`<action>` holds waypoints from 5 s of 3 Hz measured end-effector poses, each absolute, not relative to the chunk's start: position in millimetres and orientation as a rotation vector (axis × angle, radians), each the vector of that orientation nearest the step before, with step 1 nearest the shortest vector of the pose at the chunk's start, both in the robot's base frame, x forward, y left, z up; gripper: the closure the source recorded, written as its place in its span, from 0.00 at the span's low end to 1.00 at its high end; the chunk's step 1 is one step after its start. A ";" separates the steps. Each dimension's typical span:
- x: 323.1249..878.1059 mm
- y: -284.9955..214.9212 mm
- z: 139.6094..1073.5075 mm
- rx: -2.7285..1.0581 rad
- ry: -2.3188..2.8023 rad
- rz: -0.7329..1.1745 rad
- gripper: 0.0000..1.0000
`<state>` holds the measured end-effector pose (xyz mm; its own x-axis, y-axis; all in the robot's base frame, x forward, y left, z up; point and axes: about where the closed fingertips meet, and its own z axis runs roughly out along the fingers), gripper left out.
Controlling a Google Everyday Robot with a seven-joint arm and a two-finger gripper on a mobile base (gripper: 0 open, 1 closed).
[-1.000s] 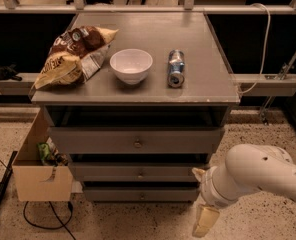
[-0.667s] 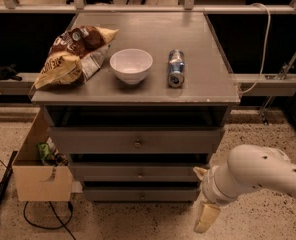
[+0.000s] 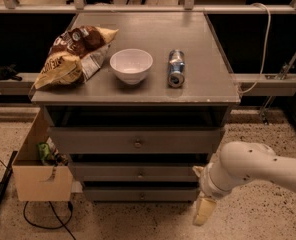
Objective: Open middle drawer
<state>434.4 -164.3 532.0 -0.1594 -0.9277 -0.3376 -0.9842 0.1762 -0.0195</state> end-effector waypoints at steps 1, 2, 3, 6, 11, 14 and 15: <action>435.9 -161.7 530.6 -1.834 2.188 0.300 0.00; 438.9 -158.4 524.5 -1.821 2.158 0.292 0.00; 451.5 -149.6 515.5 -1.808 2.087 0.293 0.00; 487.5 -132.8 467.9 -1.816 1.981 0.229 0.00; 548.7 -102.4 406.6 -1.803 1.943 0.077 0.00; 565.3 -102.3 375.5 -1.787 1.972 0.037 0.00; 565.3 -102.3 375.5 -1.787 1.972 0.037 0.18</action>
Offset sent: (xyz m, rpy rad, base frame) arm 0.0106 0.0102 -0.0160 0.0432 -0.0698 0.0028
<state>565.3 -102.3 375.5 -0.0362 -0.9321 -0.3604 -0.9451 0.1492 -0.2907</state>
